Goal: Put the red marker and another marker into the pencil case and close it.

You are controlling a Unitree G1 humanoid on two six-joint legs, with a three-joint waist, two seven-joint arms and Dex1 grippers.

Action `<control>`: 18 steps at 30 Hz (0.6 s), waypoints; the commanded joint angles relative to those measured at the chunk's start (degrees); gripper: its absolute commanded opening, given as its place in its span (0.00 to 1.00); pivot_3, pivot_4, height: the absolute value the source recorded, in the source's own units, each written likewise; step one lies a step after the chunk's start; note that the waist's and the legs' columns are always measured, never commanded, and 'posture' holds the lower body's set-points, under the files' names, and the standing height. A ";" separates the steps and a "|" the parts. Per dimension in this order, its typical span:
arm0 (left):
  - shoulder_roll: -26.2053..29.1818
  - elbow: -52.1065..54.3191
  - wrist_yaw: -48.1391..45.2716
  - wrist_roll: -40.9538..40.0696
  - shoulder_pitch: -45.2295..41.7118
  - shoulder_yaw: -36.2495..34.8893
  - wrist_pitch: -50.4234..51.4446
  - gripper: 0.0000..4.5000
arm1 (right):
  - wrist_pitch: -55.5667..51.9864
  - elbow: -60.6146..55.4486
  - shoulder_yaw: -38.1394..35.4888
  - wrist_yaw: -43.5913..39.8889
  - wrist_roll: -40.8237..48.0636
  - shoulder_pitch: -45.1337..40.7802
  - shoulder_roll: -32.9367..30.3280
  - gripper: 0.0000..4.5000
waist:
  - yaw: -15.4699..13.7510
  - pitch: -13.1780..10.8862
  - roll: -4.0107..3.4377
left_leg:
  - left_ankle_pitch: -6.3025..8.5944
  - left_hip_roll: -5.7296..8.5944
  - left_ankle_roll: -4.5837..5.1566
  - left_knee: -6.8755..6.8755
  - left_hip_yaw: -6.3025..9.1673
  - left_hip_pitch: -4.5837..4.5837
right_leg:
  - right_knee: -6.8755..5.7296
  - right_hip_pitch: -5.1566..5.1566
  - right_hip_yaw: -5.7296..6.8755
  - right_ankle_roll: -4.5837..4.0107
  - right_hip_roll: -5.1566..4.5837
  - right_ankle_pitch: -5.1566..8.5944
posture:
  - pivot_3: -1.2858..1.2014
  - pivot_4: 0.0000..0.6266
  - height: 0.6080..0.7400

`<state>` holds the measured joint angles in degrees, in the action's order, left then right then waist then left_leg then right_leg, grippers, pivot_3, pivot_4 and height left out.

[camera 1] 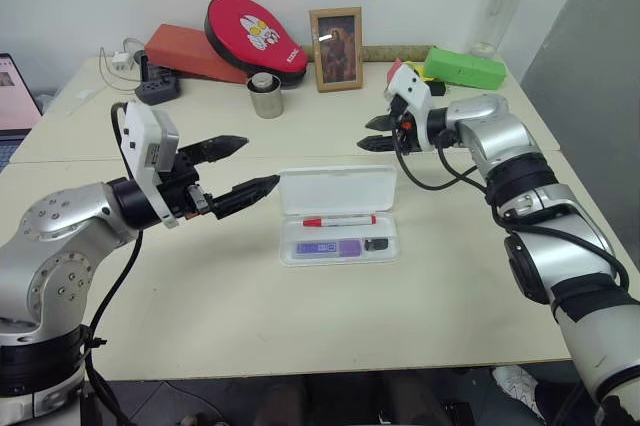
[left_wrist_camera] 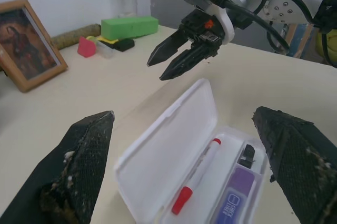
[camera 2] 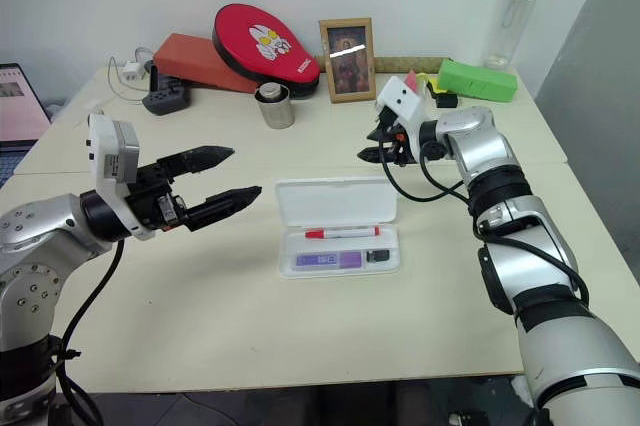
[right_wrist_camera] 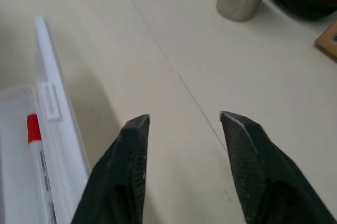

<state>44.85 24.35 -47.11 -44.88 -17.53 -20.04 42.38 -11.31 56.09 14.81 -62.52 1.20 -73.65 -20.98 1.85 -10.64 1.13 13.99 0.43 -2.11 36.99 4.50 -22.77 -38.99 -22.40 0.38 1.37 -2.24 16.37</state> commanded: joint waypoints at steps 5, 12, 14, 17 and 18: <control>1.36 3.18 2.08 -2.90 0.63 -3.02 0.18 1.00 | 3.31 -0.01 0.09 -4.07 -3.02 -1.99 0.74 0.00 | 0.01 0.00 0.00 | 0.00 0.00 -0.01 -0.01 0.00 0.02 | -0.01 0.00 -0.02 0.00 0.01 0.00 | 0.52 0.24 1.00; 2.45 3.36 2.08 -3.30 1.21 -2.49 -0.10 1.00 | 4.95 -9.08 3.76 -10.22 -6.28 2.67 -1.48 0.00 | 0.00 0.00 -0.01 | 0.00 -0.01 -0.01 -0.01 0.02 0.02 | -0.01 0.00 0.00 0.00 0.02 0.00 | 0.52 0.24 1.00; 2.80 3.20 1.94 -3.28 1.01 -2.20 -0.23 1.00 | 3.45 -13.47 3.91 -12.36 -5.74 4.57 -2.04 0.00 | -0.01 0.00 -0.01 | 0.01 -0.01 -0.01 0.00 0.02 0.02 | -0.01 0.01 0.00 0.00 0.02 0.00 | 0.52 0.24 1.00; 3.09 3.00 1.79 -3.51 0.44 -1.79 -0.19 1.00 | 2.38 -18.80 4.37 -14.21 -5.85 7.21 -3.02 0.00 | -0.02 -0.01 -0.01 | 0.01 -0.01 -0.01 -0.01 0.04 0.02 | -0.01 0.01 0.00 0.00 0.02 0.00 | 0.52 0.24 1.00; 3.27 3.05 1.62 -3.46 0.40 -1.61 -0.21 1.00 | 2.63 -21.49 4.34 -15.33 -5.34 8.42 -3.53 0.00 | -0.03 -0.01 -0.01 | 0.01 -0.02 -0.01 -0.01 0.05 0.02 | -0.01 0.01 0.01 0.00 0.02 0.00 | 0.52 0.24 1.00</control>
<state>47.03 25.72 -45.32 -47.27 -16.42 -20.63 42.53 -8.70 39.75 19.39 -75.98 -5.39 -65.56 -23.24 1.82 -10.65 1.12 14.00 0.41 -2.12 36.98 4.55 -22.75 -39.01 -22.39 0.39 1.37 -2.22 16.37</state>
